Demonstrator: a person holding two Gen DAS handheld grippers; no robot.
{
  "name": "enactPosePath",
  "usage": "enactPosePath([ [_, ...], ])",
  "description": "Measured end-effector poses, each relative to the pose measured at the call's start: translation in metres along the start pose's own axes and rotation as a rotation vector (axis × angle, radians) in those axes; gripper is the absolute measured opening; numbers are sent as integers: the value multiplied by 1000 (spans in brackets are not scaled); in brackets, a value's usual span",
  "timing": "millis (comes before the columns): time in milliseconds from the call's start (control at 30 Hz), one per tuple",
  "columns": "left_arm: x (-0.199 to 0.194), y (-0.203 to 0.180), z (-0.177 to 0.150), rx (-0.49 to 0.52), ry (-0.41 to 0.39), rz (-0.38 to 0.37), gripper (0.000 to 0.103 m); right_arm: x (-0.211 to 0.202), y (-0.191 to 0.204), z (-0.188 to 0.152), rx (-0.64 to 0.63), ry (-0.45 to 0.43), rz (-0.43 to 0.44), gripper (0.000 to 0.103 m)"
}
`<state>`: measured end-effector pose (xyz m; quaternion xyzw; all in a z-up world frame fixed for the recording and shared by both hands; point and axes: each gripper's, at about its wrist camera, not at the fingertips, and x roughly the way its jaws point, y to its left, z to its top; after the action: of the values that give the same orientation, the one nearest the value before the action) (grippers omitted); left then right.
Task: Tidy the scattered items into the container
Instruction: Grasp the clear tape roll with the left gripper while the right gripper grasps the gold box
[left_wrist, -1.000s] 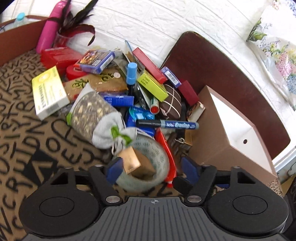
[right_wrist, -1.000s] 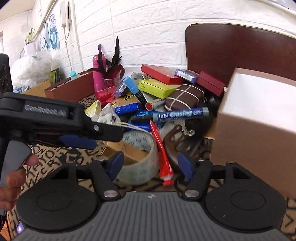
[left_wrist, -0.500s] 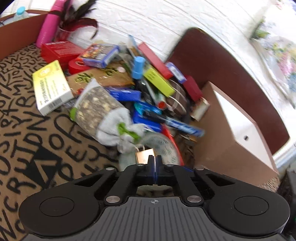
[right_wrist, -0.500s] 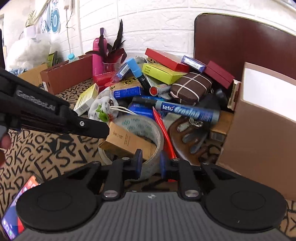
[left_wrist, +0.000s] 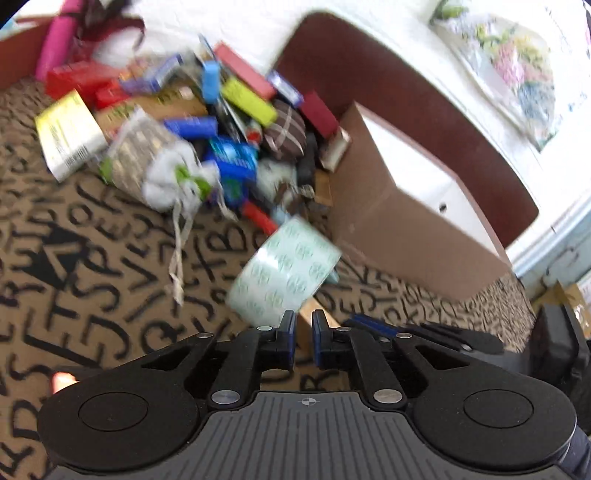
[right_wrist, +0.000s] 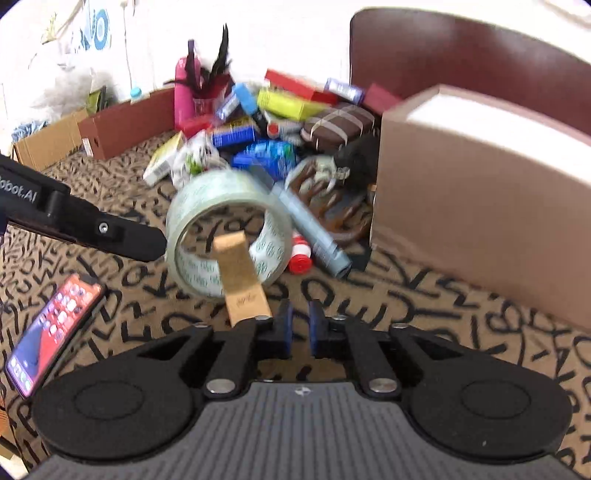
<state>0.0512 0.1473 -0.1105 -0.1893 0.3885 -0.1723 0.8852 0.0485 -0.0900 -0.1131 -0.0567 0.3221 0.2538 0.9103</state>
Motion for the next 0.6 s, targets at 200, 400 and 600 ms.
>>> enactPosePath([
  [200,3,-6,5,18,2,17,44,-13,13,8,-21,-63,79,40],
  [400,6,-14,-2,52,8,37,52,6,25,7,-75,-4,90,40],
  [600,13,-10,2,44,-7,85,60,12,18,-1,-64,46,73,32],
])
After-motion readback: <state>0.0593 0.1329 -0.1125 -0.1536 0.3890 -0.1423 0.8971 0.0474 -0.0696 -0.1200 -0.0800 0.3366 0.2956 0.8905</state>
